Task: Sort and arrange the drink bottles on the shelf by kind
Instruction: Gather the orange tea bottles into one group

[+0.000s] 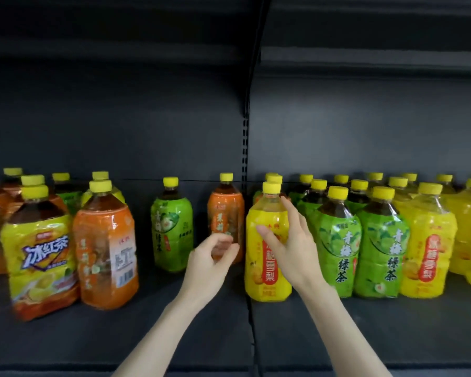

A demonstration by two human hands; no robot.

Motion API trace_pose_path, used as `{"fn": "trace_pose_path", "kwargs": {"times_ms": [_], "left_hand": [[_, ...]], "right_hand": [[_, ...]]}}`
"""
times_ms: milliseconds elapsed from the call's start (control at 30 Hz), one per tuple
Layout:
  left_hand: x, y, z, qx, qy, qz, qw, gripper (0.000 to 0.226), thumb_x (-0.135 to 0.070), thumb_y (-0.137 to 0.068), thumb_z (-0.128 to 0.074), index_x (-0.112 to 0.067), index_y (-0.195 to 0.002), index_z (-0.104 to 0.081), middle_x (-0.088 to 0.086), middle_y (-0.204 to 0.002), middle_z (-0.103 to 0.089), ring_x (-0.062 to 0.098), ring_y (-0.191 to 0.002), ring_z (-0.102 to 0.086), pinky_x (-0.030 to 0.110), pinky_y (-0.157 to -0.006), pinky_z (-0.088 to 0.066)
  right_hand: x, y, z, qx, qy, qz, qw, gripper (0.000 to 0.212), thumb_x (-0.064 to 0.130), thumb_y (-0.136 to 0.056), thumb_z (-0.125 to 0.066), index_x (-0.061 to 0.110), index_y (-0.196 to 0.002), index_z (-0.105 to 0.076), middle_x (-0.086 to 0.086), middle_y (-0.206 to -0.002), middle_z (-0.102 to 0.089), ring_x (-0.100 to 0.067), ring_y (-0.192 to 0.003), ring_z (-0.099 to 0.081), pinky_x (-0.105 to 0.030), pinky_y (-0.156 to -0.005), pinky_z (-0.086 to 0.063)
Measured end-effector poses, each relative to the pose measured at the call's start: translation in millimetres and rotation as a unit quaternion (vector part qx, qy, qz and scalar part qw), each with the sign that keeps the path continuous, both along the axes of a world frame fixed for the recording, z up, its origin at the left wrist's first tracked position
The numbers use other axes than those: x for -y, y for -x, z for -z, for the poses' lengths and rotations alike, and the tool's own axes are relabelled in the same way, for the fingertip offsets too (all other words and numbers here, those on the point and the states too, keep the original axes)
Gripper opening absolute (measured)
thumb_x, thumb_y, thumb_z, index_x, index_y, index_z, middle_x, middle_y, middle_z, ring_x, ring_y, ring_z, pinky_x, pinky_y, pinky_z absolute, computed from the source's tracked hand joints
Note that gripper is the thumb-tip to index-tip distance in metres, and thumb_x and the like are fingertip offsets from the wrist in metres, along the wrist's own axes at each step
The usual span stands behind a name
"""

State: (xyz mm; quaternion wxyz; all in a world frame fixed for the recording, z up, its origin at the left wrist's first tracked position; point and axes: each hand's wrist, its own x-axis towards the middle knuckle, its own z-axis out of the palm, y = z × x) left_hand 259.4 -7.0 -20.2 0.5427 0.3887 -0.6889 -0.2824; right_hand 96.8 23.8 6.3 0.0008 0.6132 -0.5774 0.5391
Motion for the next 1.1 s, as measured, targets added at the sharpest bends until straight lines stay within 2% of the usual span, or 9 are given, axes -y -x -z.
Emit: {"fn": "trace_pose_path", "kwargs": {"times_ms": [133, 233, 367, 467, 533, 667, 833, 933, 1100], "left_hand": [[16.9, -17.9, 0.7, 0.023, -0.039, 0.096, 0.994, 0.047, -0.035, -0.076, -0.074, -0.035, -0.117, -0.05, -0.017, -0.115, -0.056, -0.01, -0.098, -0.054, 0.009, -0.075, -0.045], [26.5, -26.7, 0.4, 0.021, -0.053, 0.166, 0.984, 0.079, -0.033, -0.066, -0.081, -0.039, -0.129, -0.035, -0.025, -0.121, -0.049, -0.02, -0.104, -0.048, 0.006, -0.077, -0.044], [40.5, -37.3, 0.3, -0.012, -0.053, 0.176, 0.983, 0.099, -0.037, -0.055, -0.083, -0.044, -0.134, -0.023, -0.028, -0.122, -0.048, -0.014, -0.105, -0.053, 0.014, -0.078, -0.049], [51.1, -47.7, 2.6, -0.025, -0.04, 0.141, 0.989, 0.104, -0.045, -0.055, -0.08, -0.039, -0.141, -0.021, -0.024, -0.126, -0.047, -0.006, -0.111, -0.051, 0.021, -0.084, -0.049], [57.3, -53.4, 5.8, -0.026, -0.036, 0.122, 0.991, 0.105, -0.046, -0.057, -0.08, -0.039, -0.143, -0.02, -0.017, -0.131, -0.048, 0.001, -0.116, -0.051, 0.029, -0.089, -0.051], [61.2, -56.7, 13.2, -0.023, -0.024, 0.047, 0.998, 0.107, -0.048, -0.061, -0.08, -0.042, -0.145, -0.013, -0.007, -0.14, -0.042, 0.014, -0.123, -0.048, 0.044, -0.096, -0.049], [58.6, -56.1, 16.5, -0.018, 0.004, -0.048, 0.999, 0.109, -0.044, -0.064, -0.08, -0.035, -0.148, -0.01, -0.003, -0.144, -0.033, 0.016, -0.126, -0.042, 0.045, -0.099, -0.045], [58.1, -56.4, 17.5, -0.016, 0.013, -0.077, 0.997, 0.11, -0.045, -0.063, -0.08, -0.034, -0.148, -0.012, -0.003, -0.145, -0.033, 0.016, -0.127, -0.04, 0.043, -0.099, -0.045], [58.3, -58.9, 16.3, -0.011, 0.003, -0.103, 0.995, 0.108, -0.043, -0.065, -0.08, -0.034, -0.148, -0.01, -0.001, -0.143, -0.033, 0.018, -0.126, -0.041, 0.042, -0.096, -0.045]], "right_hand": [[2.2, -15.9, -2.9, 0.002, 0.04, 0.032, 0.999, 0.068, 0.052, -0.08, -0.067, 0.033, -0.139, -0.04, 0.001, -0.134, -0.05, -0.018, -0.107, -0.057, -0.032, -0.084, -0.046], [7.9, -37.9, -4.3, -0.003, 0.048, 0.03, 0.998, 0.066, 0.055, -0.077, -0.067, 0.035, -0.135, -0.044, 0.005, -0.129, -0.053, -0.008, -0.086, -0.056, -0.03, -0.081, -0.048], [26.8, -66.7, -2.0, 0.005, 0.049, 0.005, 0.999, 0.066, 0.059, -0.075, -0.068, 0.039, -0.133, -0.044, 0.009, -0.128, -0.054, -0.009, -0.109, -0.054, -0.037, -0.089, -0.051], [41.5, -78.3, 1.4, 0.041, 0.029, -0.062, 0.997, 0.062, 0.052, -0.08, -0.067, 0.037, -0.136, -0.045, 0.01, -0.13, -0.053, -0.005, -0.115, -0.052, -0.033, -0.095, -0.05], [47.7, -77.5, 6.1, 0.072, 0.029, -0.091, 0.993, 0.054, 0.052, -0.084, -0.063, 0.037, -0.133, -0.048, 0.012, -0.131, -0.051, -0.004, -0.119, -0.049, -0.037, -0.1, -0.047], [56.3, -49.4, 15.1, 0.058, 0.065, 0.052, 0.995, 0.054, 0.044, -0.088, -0.061, 0.026, -0.136, -0.046, 0.002, -0.14, -0.038, -0.009, -0.122, -0.026, -0.042, -0.109, -0.032], [68.8, -26.5, 4.0, 0.041, 0.01, 0.112, 0.993, 0.083, 0.043, -0.085, -0.065, 0.023, -0.15, -0.019, -0.008, -0.159, -0.007, -0.028, -0.144, -0.007, -0.05, -0.114, -0.013], [74.8, -17.8, 0.7, 0.052, -0.027, 0.112, 0.992, 0.094, 0.042, -0.084, -0.068, 0.023, -0.152, -0.007, -0.012, -0.159, -0.007, -0.035, -0.144, -0.01, -0.052, -0.114, -0.012], [74.1, -9.3, -0.5, 0.034, -0.03, 0.151, 0.988, 0.097, 0.039, -0.078, -0.075, 0.017, -0.151, -0.015, -0.017, -0.149, -0.026, -0.036, -0.136, -0.023, -0.049, -0.113, -0.024]]}}
